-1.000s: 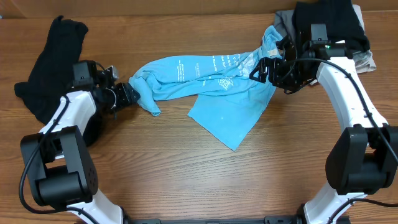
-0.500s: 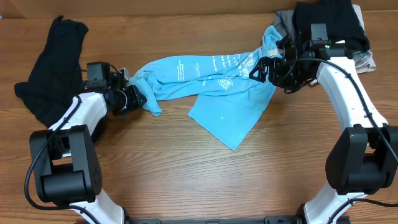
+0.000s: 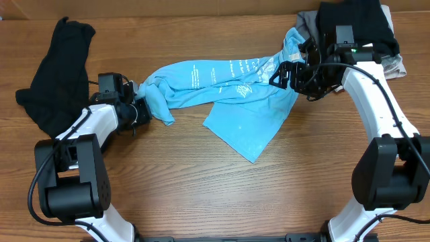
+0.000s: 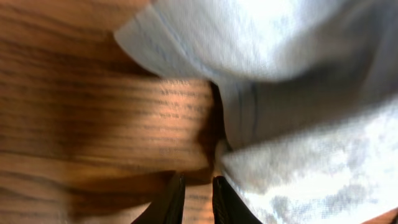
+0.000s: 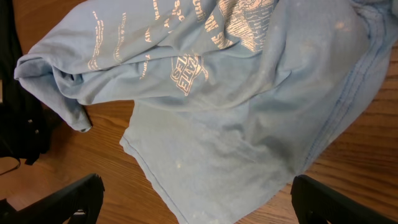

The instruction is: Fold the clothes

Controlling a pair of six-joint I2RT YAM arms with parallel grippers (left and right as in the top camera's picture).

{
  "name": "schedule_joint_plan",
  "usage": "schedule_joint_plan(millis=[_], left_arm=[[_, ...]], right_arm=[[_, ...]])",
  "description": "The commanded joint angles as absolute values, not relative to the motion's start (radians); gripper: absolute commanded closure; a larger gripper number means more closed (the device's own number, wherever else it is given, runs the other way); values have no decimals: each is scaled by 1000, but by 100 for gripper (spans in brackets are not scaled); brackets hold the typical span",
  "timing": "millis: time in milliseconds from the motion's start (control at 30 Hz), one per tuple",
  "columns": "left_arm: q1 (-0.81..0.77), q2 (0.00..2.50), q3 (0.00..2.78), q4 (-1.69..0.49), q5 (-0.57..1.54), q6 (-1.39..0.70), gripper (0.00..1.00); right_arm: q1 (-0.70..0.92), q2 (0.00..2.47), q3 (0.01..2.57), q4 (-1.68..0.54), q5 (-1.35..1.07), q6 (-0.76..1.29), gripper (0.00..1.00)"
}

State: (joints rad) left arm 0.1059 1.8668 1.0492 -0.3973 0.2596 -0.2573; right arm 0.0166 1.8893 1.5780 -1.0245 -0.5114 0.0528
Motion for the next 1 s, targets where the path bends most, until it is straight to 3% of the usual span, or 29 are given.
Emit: schedule_joint_plan(millis=[0,133,233,400,500,700,967], left_arm=[[102,1893,1034,-374,215,-305,80],[99,1893,1034,-337,271,-315,78],[88,1894,1034,-296,326,-303,57],[55,1894,1034,-250,339,-278,45],[33,1894,1034,-234,337,-265,48],[9,1897,1034,-195,332,-266,64],[9,1897,1034,-197,331,-266,73]], right_arm=[[19,1885,1575,-1021,-514,56,0],[19,1885,1575,-1017,-514,56,0],[19,1885,1575,-1008,-514,56,0],[19,1885,1575,-1007,-514,56,0],[19,1886,1575,-1006,-514,56,0],[19,1887,1575,-1003,-514,56,0],[19,1887,1575,-1003,-514,56,0]])
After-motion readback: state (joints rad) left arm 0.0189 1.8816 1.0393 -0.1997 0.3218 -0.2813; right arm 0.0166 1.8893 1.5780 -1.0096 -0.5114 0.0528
